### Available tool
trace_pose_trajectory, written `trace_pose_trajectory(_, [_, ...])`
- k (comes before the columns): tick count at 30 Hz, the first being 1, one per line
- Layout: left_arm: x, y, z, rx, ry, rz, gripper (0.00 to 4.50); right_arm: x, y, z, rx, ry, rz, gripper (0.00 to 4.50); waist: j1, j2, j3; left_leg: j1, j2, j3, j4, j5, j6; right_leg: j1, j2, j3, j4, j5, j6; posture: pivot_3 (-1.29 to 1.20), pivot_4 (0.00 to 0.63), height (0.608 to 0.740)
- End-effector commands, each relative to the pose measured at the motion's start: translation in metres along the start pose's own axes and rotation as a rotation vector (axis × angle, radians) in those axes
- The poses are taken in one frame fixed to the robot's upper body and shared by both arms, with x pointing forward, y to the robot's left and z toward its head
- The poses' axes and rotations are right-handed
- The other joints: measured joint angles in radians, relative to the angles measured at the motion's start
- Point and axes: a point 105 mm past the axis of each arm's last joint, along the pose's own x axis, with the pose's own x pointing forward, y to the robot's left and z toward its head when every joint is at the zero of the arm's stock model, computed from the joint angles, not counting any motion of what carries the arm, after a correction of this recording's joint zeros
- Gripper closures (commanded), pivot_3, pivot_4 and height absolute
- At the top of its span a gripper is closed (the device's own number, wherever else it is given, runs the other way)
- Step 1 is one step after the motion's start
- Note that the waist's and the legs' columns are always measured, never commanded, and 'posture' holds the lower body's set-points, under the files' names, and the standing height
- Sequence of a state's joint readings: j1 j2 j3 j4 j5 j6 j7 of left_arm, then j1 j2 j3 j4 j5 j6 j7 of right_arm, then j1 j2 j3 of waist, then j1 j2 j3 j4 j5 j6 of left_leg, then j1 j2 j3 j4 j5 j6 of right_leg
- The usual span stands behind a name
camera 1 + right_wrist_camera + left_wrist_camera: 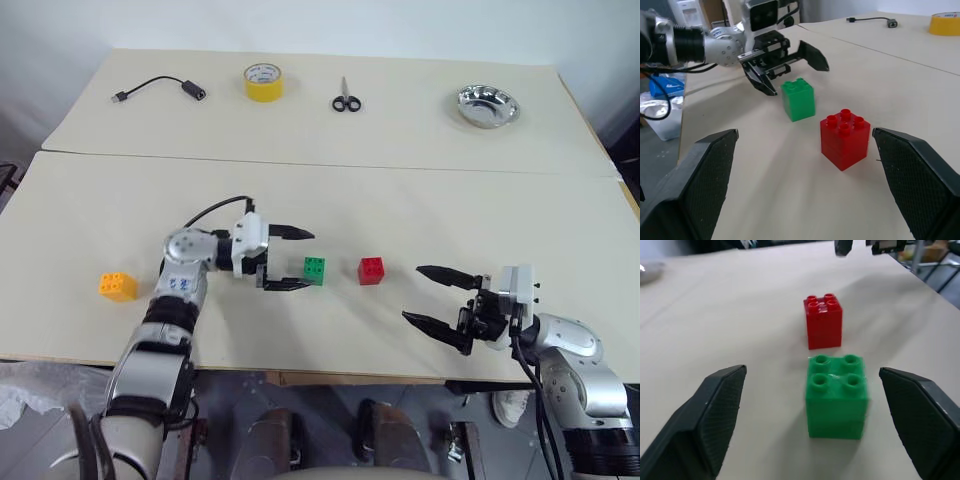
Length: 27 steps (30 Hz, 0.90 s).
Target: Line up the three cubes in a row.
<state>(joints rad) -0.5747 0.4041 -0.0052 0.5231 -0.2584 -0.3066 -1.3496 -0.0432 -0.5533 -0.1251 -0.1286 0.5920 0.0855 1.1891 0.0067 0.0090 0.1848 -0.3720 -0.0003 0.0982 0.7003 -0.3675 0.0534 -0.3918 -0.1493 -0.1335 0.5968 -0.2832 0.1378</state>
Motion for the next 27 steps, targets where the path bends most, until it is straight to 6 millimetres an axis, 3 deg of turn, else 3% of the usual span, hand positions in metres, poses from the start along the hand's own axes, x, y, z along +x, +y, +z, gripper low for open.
trace_pose_trajectory(1, [-0.022,-0.015,0.015,0.017,-0.003,0.160,0.06,0.014,0.005,0.024,-0.070,-0.119,0.077,0.00,-0.010,0.000,0.000,0.000,0.000,0.000,0.000,0.000,0.000,0.000,0.000,0.000,0.000,0.000,0.000,0.00,0.150,0.740])
trace_pose_trajectory(10, [-0.094,-0.031,0.020,0.025,-0.004,0.894,0.06,0.035,0.014,0.033,-0.133,-0.149,0.190,0.00,0.007,0.000,0.000,0.002,-0.001,-0.004,0.002,-0.001,0.001,0.003,-0.003,0.001,0.000,0.000,0.000,0.00,0.150,0.740])
trace_pose_trajectory(14, [-0.108,-0.085,-0.003,-0.121,0.081,1.011,0.06,0.042,0.020,0.030,-0.160,-0.133,0.251,0.00,-0.004,-0.001,0.000,0.002,-0.001,-0.003,0.000,-0.001,0.000,0.003,-0.003,0.001,-0.002,0.000,0.000,0.00,0.150,0.740])
trace_pose_trajectory(18, [-0.127,-0.109,-0.005,-0.201,0.087,1.214,0.06,0.044,0.023,0.027,-0.159,-0.124,0.277,0.00,0.000,-0.002,0.000,0.002,0.000,-0.003,0.000,-0.001,0.000,0.004,-0.002,0.000,-0.003,0.000,0.000,0.00,0.150,0.740])
trace_pose_trajectory(27, [-0.222,-0.179,-0.020,-0.330,0.212,1.842,0.06,0.047,0.019,0.020,-0.158,-0.102,0.276,0.00,-0.016,-0.003,-0.001,0.002,0.001,0.002,0.000,-0.007,0.002,0.002,-0.003,0.003,-0.005,0.000,-0.001,0.00,0.150,0.740])
